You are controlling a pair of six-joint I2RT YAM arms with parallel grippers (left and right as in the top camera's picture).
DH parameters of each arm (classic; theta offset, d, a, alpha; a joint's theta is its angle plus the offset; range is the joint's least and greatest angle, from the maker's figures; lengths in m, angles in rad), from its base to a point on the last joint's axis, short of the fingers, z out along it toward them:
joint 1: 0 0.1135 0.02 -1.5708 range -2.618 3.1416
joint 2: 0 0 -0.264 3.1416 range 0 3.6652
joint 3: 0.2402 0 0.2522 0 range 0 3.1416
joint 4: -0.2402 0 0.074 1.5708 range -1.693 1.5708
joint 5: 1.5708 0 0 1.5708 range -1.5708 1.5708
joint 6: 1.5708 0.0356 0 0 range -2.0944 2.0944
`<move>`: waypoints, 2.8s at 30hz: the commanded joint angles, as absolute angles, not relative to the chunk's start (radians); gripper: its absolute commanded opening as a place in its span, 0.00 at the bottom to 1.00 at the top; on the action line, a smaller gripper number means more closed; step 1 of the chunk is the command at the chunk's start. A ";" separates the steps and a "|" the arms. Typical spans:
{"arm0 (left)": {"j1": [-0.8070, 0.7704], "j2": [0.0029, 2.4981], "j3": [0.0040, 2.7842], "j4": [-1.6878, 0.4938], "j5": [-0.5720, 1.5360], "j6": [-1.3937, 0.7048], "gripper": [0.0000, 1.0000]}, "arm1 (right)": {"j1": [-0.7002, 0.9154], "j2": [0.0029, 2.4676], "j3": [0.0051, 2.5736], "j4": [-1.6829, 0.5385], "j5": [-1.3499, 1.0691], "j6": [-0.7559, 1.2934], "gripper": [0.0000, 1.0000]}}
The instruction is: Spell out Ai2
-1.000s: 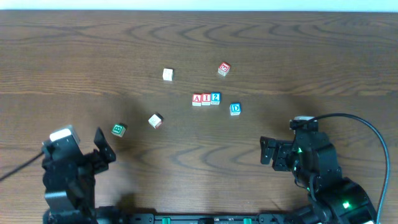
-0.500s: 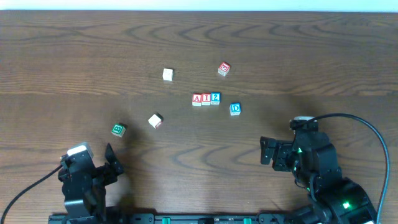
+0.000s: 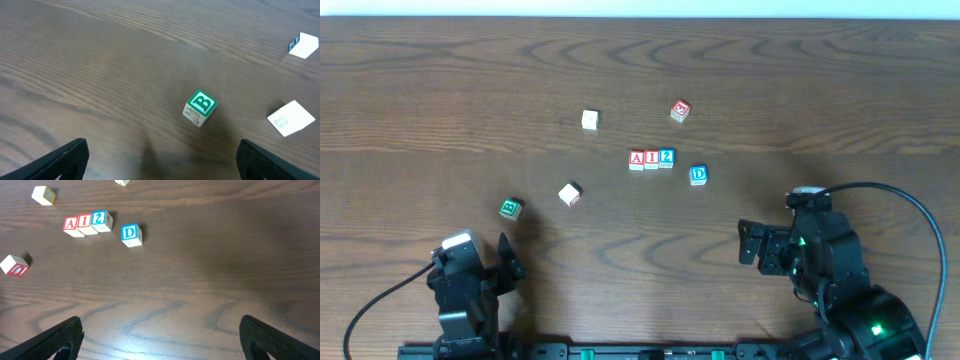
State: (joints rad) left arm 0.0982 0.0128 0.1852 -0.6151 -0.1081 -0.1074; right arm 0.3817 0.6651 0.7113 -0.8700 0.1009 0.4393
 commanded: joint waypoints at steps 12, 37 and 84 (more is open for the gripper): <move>0.105 0.004 0.153 -0.586 -0.138 -0.108 0.95 | 0.373 0.661 0.712 -0.868 0.101 0.440 0.99; 0.105 0.004 0.153 -0.586 -0.138 -0.108 0.95 | 0.373 0.661 0.712 -0.868 0.101 0.440 0.99; 0.105 0.004 0.153 -0.586 -0.138 -0.108 0.95 | 0.080 0.005 0.152 -0.606 0.017 -0.181 0.99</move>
State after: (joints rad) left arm 0.0982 0.0109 0.1635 -0.5861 -0.1192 -0.1074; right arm 0.0944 0.0147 0.1753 -0.6071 0.0280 -0.1665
